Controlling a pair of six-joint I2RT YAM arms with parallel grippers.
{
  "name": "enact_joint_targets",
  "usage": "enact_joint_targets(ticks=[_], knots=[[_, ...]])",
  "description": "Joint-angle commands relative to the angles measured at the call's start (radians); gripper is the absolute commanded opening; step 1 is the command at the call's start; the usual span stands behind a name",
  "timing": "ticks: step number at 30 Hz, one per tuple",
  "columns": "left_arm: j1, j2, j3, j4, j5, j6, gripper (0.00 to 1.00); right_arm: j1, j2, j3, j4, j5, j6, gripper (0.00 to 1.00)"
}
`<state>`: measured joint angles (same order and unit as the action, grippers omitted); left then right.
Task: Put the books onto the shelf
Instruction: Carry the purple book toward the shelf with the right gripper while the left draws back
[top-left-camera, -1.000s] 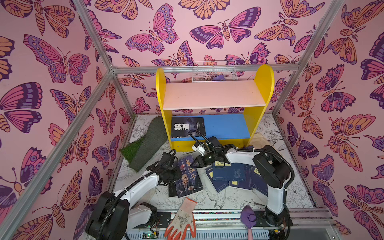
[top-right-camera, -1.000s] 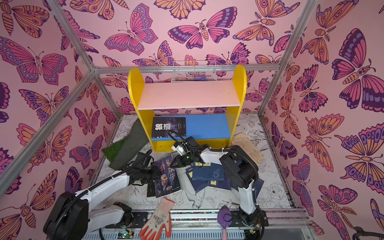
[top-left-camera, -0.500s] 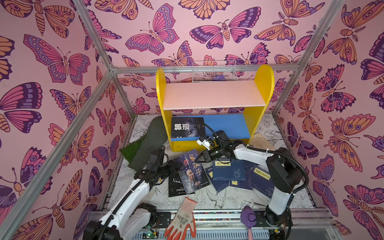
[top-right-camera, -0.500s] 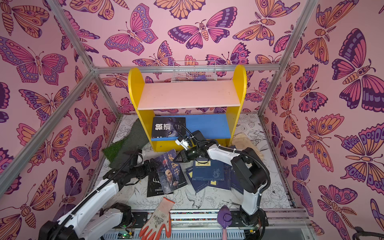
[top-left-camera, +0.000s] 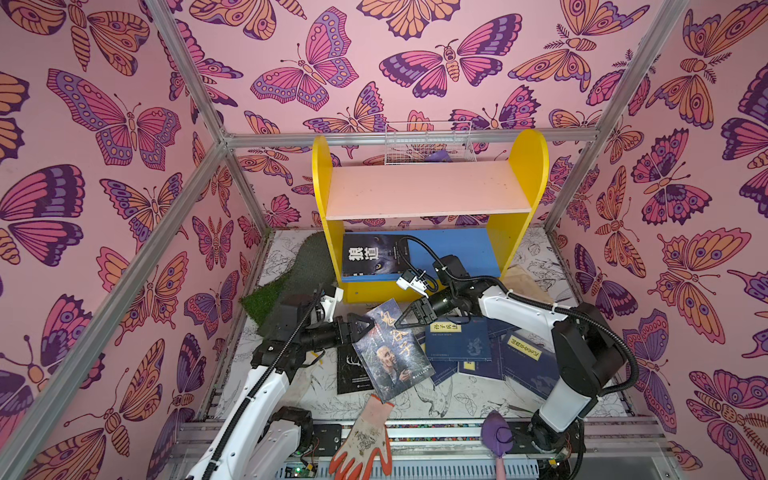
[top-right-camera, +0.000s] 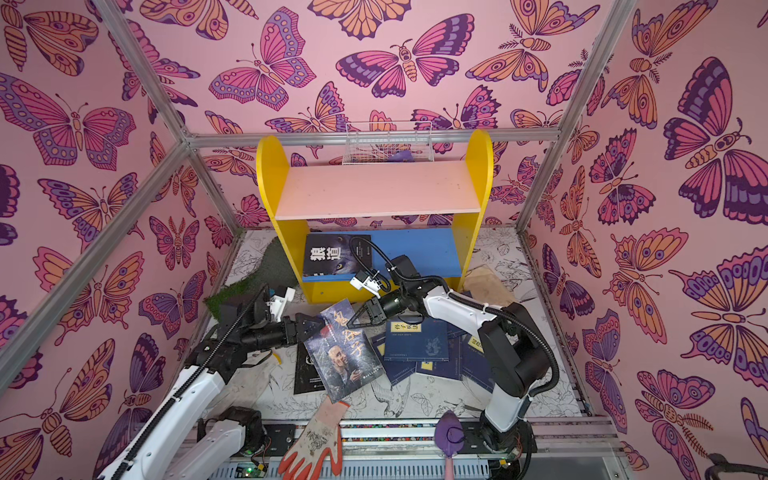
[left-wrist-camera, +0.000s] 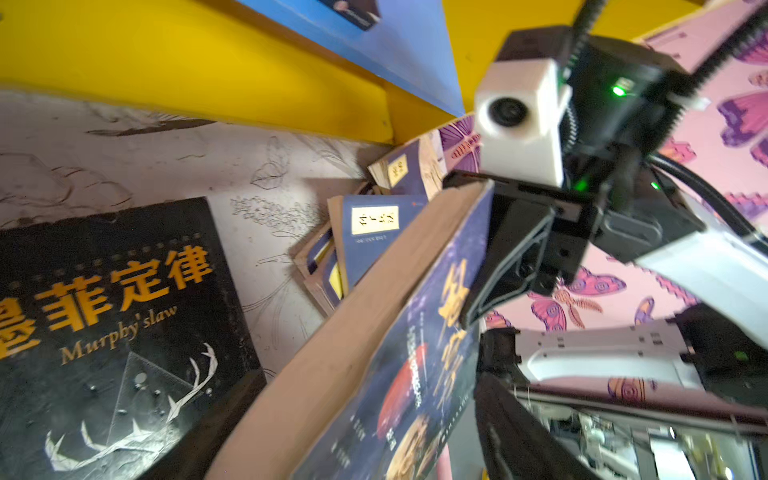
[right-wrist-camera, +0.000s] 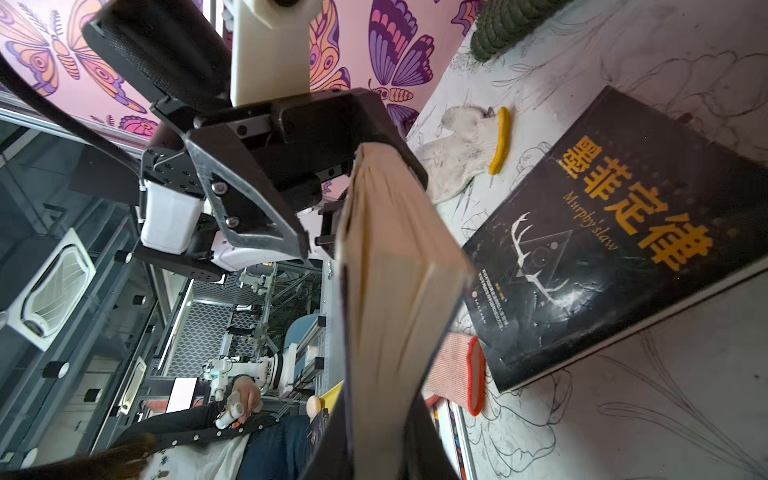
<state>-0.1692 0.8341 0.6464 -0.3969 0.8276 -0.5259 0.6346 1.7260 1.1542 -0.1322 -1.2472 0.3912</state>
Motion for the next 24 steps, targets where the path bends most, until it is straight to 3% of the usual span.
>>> enact_joint_targets(ticks=[1,6,8,10,14,17,19,22,24], knots=[[-0.001,-0.001,0.014,0.004,0.180,0.058,0.70,0.000,-0.029,0.030,-0.010,-0.093,-0.032,0.00],[-0.049,-0.008,0.002,0.044,0.242,0.056,0.51,0.000,-0.002,0.083,-0.079,-0.075,-0.072,0.00],[-0.067,-0.021,0.003,0.052,0.228,0.058,0.34,0.000,0.002,0.110,-0.124,-0.048,-0.098,0.00],[-0.073,-0.033,0.004,0.055,0.189,0.058,0.17,0.000,-0.001,0.135,-0.180,-0.002,-0.136,0.00],[-0.072,-0.046,0.004,0.077,0.048,0.016,0.02,-0.012,-0.034,0.144,-0.203,0.075,-0.151,0.06],[-0.072,-0.073,-0.010,0.147,-0.084,-0.068,0.00,-0.039,-0.084,0.125,-0.172,0.157,-0.106,0.29],[-0.073,-0.110,-0.044,0.285,-0.143,-0.171,0.00,-0.075,-0.142,0.075,-0.072,0.233,-0.025,0.59],[-0.072,-0.159,-0.102,0.520,-0.213,-0.338,0.00,-0.146,-0.243,-0.026,0.097,0.311,0.121,0.78],[-0.072,-0.167,-0.114,0.628,-0.254,-0.407,0.00,-0.180,-0.300,-0.099,0.209,0.343,0.215,0.80]])
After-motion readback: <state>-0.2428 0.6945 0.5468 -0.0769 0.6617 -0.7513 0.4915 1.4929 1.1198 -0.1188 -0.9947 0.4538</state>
